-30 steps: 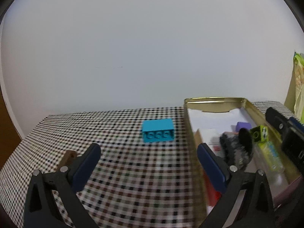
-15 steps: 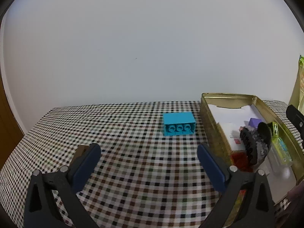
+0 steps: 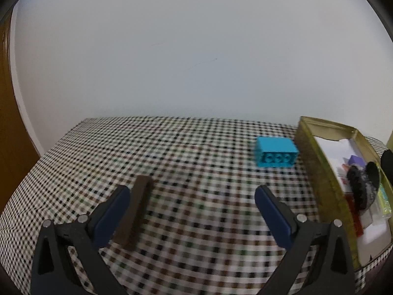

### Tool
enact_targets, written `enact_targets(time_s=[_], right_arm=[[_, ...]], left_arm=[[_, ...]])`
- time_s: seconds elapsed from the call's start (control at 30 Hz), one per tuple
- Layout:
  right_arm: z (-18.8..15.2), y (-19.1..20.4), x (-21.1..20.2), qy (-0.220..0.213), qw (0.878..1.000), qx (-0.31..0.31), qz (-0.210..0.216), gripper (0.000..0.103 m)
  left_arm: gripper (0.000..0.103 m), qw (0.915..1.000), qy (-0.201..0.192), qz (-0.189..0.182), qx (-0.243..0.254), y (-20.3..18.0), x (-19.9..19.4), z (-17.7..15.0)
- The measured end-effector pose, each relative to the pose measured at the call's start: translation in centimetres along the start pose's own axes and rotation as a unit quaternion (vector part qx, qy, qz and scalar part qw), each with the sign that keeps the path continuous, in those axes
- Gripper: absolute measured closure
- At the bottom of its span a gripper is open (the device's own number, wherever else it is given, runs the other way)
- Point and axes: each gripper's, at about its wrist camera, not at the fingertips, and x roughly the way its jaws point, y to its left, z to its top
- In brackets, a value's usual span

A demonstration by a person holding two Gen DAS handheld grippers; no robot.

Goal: Organize rigid objects
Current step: 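Withdraw both grippers from the tray toward the brown stick, then grasp the dark brown wooden stick with the left gripper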

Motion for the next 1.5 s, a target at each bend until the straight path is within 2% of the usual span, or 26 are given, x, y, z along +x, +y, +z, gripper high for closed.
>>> enact_targets(time_s=[0.27,0.33,0.57,0.7,0.77,0.83,0.9,1.03,1.17,1.23,1.5], right_arm=[[-0.5,2.1,0.5,0.008,1.0,-0.011,0.019,0.021],[-0.5,2.4,0.5,0.009,1.0,-0.015,0.022,0.021],[-0.8,3.4,1.2,0.025,0.999,-0.012,0.028,0.021],[-0.7,4.2,2.1,0.034,0.999,-0.01,0.032,0.021],[-0.7,4.6,2.3,0.036,0.999,-0.013,0.033,0.021],[-0.6,5.0,2.3,0.035,0.999,-0.014,0.033,0.021],[-0.7,5.2,2.3,0.035,0.999,-0.016,0.034,0.021],[-0.7,5.5,2.9,0.04,0.999,-0.014,0.035,0.021],[-0.7,6.1,3.3,0.051,0.998,-0.013,0.039,0.021],[-0.7,6.3,3.9,0.058,0.997,-0.016,0.039,0.021],[-0.9,7.6,6.6,0.093,0.994,-0.013,0.048,0.021]], left_arm=[[0.003,0.9985,0.043,0.014,-0.032,4.0,1.8,-0.1],[0.01,0.9969,0.064,0.008,-0.045,5.0,2.5,-0.1],[0.025,0.9882,0.13,-0.02,-0.077,6.3,5.0,-0.8],[0.026,0.9886,0.13,-0.018,-0.073,5.9,5.0,-0.9],[0.031,0.9888,0.129,-0.018,-0.073,6.0,4.8,-1.0],[0.052,0.9891,0.125,-0.026,-0.073,6.1,4.8,-0.7],[0.062,0.9885,0.124,-0.045,-0.074,6.4,5.0,-0.3],[0.072,0.9861,0.12,-0.077,-0.085,7.4,5.5,0.1],[0.073,0.9863,0.121,-0.081,-0.077,7.2,6.0,0.6],[0.078,0.9866,0.122,-0.079,-0.074,7.2,6.5,0.9],[0.078,0.9874,0.123,-0.077,-0.064,6.5,7.7,1.8]])
